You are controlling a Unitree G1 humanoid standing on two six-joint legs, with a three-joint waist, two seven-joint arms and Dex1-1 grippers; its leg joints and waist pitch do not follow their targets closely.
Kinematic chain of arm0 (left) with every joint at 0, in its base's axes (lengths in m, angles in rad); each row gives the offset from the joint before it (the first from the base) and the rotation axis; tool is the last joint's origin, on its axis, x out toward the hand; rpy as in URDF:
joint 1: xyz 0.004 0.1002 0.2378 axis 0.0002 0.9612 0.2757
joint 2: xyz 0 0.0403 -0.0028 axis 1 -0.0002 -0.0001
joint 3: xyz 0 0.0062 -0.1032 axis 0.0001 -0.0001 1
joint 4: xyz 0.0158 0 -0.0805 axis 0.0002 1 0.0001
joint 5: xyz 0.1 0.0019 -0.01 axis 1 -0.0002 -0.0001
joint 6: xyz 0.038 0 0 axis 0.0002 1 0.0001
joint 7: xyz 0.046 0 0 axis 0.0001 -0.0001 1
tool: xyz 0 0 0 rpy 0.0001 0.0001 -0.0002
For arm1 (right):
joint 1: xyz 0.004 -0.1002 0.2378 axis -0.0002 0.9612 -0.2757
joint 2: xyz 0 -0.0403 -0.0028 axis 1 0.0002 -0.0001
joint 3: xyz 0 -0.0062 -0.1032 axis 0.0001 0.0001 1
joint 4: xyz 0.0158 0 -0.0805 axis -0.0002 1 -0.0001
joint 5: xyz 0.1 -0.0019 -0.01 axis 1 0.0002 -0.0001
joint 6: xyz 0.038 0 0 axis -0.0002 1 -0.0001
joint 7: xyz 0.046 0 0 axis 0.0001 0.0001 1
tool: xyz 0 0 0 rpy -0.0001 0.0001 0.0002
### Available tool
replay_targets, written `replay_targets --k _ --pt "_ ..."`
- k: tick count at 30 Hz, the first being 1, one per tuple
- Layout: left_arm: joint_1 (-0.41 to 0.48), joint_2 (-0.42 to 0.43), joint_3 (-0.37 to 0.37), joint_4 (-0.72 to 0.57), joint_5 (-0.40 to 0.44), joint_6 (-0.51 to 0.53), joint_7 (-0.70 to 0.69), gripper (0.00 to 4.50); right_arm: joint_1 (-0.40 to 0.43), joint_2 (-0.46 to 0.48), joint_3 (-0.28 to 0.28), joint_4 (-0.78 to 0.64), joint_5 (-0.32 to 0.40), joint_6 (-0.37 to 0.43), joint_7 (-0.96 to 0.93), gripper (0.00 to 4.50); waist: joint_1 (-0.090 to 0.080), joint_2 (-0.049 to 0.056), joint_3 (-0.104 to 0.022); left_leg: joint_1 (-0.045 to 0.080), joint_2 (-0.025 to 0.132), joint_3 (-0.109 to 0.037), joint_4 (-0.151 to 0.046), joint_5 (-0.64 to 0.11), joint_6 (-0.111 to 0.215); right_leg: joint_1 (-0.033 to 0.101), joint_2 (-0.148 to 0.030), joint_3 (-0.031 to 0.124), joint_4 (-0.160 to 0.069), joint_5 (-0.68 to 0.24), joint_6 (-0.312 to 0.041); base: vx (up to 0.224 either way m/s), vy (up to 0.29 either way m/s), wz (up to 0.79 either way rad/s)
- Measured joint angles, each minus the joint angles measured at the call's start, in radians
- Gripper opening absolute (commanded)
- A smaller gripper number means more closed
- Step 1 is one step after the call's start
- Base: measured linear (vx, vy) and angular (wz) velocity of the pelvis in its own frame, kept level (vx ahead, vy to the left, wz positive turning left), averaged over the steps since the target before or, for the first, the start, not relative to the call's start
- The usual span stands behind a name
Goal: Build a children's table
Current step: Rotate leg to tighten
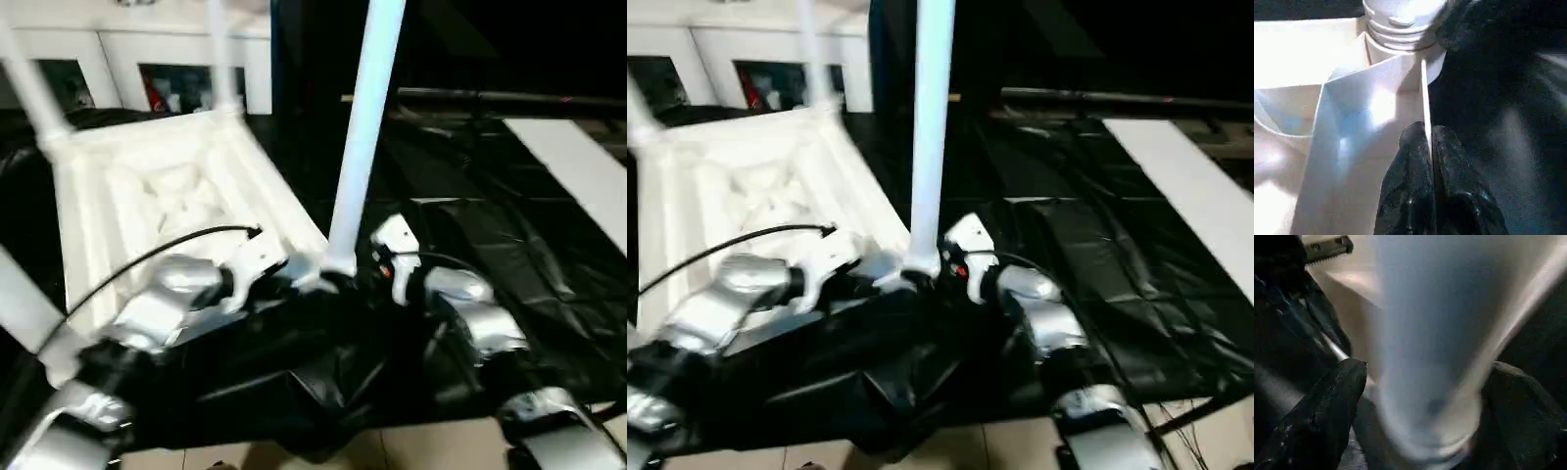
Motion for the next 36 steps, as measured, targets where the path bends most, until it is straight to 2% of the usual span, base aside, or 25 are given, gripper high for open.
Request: replay_targets --k 3,6,11,22,29,32,36 --pt "0.009 0.01 -0.013 -0.025 -0.008 0.0 -0.056 0.0 0.018 -0.018 0.013 -0.021 0.005 0.0 0.065 4.07 0.01 0.0 0.0 -0.001 0.0 0.006 0.001 -0.002 0.003 0.001 -0.002 0.003 -0.001 -0.002 -0.003 0.0 0.0 0.0" --pt "0.01 0.009 -0.013 -0.025 -0.008 0.005 -0.06 0.0 0.025 -0.032 0.024 -0.041 0.007 0.006 0.101 4.07 0.003 0.0 0.001 0.0 0.0 0.008 0.003 -0.003 0.005 0.001 -0.002 0.005 0.0 -0.002 -0.003 0.0 0.0 0.0" --pt "0.015 0.018 -0.01 -0.028 -0.015 0.004 -0.068 0.0 0.032 -0.049 0.042 -0.076 0.014 0.021 0.151 4.07 0.002 0.0 0.001 0.001 0.001 0.008 0.004 -0.003 0.004 0.001 -0.002 0.005 0.002 -0.002 -0.003 0.0 0.0 0.0" --pt "0.027 0.025 -0.001 -0.044 -0.016 0.008 -0.088 0.0 0.033 -0.048 0.039 -0.076 0.022 0.039 0.159 3.1 0.002 -0.001 0.001 0.001 0.001 0.008 0.004 -0.003 0.004 0.001 -0.002 0.005 0.001 -0.002 -0.003 0.0 0.0 0.0" --pt "0.029 0.026 0.0 -0.045 -0.015 0.007 -0.091 0.0 0.033 -0.047 0.039 -0.073 0.022 0.039 0.157 2.71 0.002 -0.001 0.0 0.001 0.001 0.008 0.004 -0.003 0.004 0.001 -0.002 0.005 0.002 -0.002 -0.003 0.0 0.0 0.0" --pt "0.03 0.02 0.005 -0.042 -0.009 0.008 -0.083 0.0 0.033 -0.039 0.036 -0.059 0.021 0.03 0.135 2.65 0.001 -0.001 0.0 0.002 0.001 0.008 0.004 -0.003 0.004 0.002 -0.002 0.005 0.002 -0.002 -0.003 0.0 0.0 0.0" --pt "-0.007 -0.045 0.021 0.027 0.027 0.034 0.031 0.0 0.015 0.053 -0.03 0.033 0.009 0.014 -0.1 2.62 -0.016 -0.002 0.0 0.014 0.0 0.01 0.004 -0.003 0.004 0.009 -0.002 0.008 0.003 -0.002 0.0 0.0 0.0 0.0"
